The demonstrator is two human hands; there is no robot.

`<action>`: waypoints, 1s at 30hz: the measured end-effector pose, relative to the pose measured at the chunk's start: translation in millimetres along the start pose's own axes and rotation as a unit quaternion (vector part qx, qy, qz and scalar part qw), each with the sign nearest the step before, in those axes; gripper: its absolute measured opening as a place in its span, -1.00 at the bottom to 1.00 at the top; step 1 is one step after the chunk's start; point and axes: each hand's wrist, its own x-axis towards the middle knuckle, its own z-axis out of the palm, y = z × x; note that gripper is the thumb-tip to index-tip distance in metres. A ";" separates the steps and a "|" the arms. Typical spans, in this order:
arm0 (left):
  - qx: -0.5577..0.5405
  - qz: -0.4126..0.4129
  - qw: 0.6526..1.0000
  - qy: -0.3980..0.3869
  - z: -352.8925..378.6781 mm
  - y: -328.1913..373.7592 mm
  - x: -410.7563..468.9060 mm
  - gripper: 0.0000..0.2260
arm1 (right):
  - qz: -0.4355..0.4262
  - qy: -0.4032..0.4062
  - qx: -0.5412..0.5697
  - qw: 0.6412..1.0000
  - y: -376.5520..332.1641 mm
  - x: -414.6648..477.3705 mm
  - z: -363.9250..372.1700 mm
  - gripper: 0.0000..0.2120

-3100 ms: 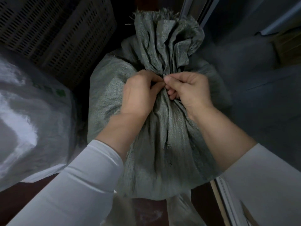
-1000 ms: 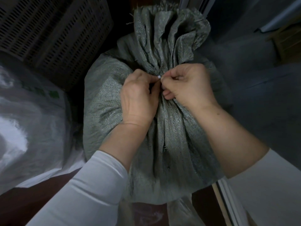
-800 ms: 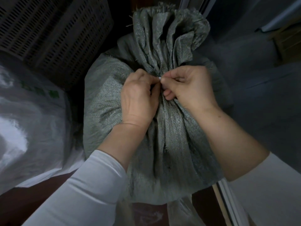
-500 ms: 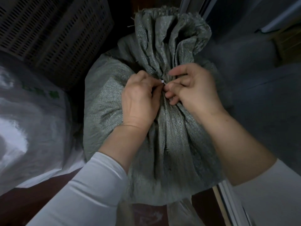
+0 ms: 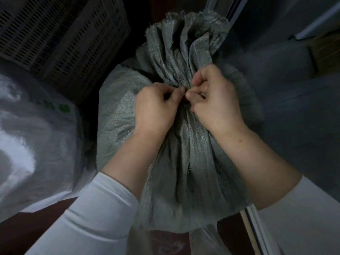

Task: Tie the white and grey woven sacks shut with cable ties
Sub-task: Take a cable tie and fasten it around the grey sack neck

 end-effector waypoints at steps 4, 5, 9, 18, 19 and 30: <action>-0.024 -0.048 0.998 -0.012 -2.9 2.6 0.9 -0.82 | -0.024 0.000 0.010 1.000 0.9 -3.1 1.5 -0.77; -0.024 -0.051 0.998 -0.014 -3.4 3.0 1.4 -0.82 | -0.037 0.003 0.007 0.999 1.2 -7.5 2.3 -0.80; -0.010 -0.027 0.999 -0.025 -4.6 2.9 0.3 -0.80 | -0.090 0.039 -0.034 0.995 4.1 -26.8 5.3 -0.62; -0.006 0.014 1.000 -0.012 -4.2 -5.5 -4.5 -0.78 | -0.097 -0.001 -0.053 0.994 9.8 2.6 2.3 -0.91; -0.005 0.015 1.000 -0.003 -4.1 -5.9 -5.7 -0.79 | -0.108 -0.009 -0.057 0.992 9.5 5.0 0.8 -0.93; 0.083 0.047 0.994 -0.049 -1.5 6.1 -12.7 -0.81 | -0.131 -0.029 -0.025 0.991 42.2 -9.0 -11.7 -0.92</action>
